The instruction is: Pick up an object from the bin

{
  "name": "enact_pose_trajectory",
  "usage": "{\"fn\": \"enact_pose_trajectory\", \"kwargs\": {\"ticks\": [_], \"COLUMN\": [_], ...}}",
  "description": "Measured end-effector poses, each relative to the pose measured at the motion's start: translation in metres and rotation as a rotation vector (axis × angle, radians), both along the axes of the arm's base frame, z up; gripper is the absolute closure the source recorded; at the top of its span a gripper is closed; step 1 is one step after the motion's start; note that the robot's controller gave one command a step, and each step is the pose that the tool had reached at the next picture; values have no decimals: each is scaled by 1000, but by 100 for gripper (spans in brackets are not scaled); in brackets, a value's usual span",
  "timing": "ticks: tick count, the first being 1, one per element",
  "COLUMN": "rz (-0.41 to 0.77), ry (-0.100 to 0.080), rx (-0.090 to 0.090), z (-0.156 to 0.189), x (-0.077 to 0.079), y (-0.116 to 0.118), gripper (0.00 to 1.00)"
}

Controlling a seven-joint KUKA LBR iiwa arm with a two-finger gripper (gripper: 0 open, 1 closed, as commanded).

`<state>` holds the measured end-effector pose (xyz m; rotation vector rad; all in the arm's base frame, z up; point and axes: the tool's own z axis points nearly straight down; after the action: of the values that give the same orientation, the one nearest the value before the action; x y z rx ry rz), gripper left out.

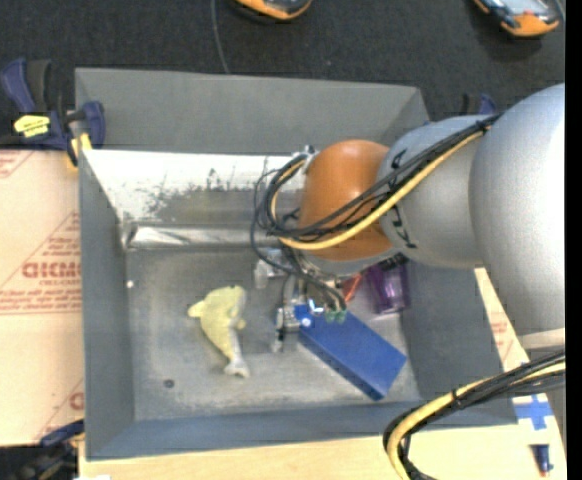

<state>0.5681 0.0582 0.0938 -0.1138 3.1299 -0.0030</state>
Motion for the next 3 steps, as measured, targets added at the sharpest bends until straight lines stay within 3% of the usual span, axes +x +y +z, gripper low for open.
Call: {"fn": "enact_pose_trajectory", "kwargs": {"ticks": [1,2,3], "rz": [29,-40,1], "ry": [-12,5,-12], "rx": [-2,1,0], "z": [45,40,31], "x": [28,-12,3], "y": [30,66,81], "gripper": [0,0,0]}}
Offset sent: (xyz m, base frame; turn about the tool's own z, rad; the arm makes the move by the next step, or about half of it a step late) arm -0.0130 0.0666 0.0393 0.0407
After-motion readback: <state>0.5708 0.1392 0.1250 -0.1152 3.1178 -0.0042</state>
